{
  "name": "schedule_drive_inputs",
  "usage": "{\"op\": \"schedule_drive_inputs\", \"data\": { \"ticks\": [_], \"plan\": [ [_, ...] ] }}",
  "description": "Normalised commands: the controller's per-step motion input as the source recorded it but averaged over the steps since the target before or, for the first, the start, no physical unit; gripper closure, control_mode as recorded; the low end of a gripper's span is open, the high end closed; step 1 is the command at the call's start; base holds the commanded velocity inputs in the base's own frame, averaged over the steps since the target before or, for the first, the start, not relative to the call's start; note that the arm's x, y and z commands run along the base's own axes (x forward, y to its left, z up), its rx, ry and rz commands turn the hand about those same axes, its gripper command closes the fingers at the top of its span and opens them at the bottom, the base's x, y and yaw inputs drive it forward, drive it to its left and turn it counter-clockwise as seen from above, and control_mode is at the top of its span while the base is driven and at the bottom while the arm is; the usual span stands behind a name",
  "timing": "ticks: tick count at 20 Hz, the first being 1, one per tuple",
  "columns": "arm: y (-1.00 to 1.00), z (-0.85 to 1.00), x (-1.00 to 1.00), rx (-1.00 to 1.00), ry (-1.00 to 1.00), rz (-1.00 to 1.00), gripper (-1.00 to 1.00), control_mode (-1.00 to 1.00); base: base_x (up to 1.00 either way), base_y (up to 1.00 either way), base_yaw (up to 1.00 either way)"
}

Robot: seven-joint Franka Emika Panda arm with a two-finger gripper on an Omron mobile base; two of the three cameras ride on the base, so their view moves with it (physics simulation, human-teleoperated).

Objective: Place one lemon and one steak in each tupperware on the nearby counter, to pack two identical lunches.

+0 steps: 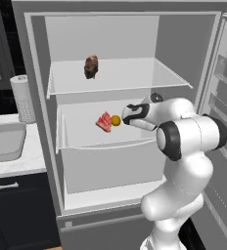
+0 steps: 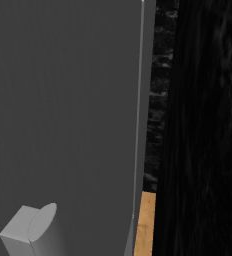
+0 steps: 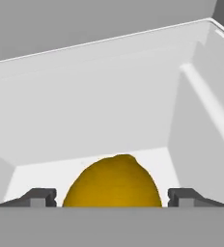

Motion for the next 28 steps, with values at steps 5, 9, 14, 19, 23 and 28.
{"op": "schedule_drive_inputs", "data": {
  "ticks": [5,9,14,19,23,28],
  "plan": [
    [0.00,-0.39,0.10,0.01,0.00,0.01,1.00,-1.00,0.00,0.00,0.00],
    [0.00,-0.56,-0.38,0.01,0.00,0.05,1.00,-1.00,0.00,0.00,0.00],
    [0.00,0.10,-0.96,0.00,-0.05,0.05,1.00,-1.00,0.00,0.00,0.00],
    [0.00,0.59,-1.00,0.05,-0.06,0.05,1.00,-1.00,0.00,0.00,0.00],
    [-0.02,0.86,-1.00,0.00,0.00,0.00,1.00,-1.00,0.00,0.00,0.00],
    [-0.05,0.86,-1.00,0.00,0.00,0.04,1.00,-1.00,0.00,0.00,0.00]
  ]
}}
